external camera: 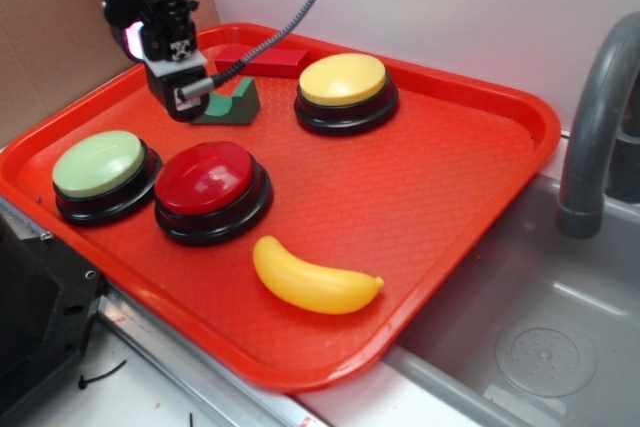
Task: Push the red button.
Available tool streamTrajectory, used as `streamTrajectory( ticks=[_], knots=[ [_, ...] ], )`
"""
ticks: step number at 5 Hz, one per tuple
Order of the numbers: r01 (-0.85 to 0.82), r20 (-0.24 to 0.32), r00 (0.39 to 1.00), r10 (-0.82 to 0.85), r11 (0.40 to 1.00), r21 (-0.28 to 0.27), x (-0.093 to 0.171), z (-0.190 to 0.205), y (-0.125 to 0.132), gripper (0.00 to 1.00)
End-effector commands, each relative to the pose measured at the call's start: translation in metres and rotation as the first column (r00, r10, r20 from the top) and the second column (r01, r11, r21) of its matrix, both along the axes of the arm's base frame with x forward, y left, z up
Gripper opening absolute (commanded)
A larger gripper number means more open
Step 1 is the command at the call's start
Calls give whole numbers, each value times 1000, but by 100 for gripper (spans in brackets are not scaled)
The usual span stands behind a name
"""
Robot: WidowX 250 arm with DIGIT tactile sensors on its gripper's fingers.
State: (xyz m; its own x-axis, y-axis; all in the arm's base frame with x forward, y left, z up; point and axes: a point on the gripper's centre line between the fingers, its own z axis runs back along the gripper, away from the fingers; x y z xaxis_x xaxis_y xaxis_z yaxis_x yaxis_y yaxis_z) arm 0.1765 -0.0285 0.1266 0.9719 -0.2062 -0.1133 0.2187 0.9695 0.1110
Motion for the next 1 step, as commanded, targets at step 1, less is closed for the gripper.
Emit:
streamTrajectory(
  ticks=[1],
  knots=[
    [-29,125,992,27,1000,12,-2,26,-2,100]
  ],
)
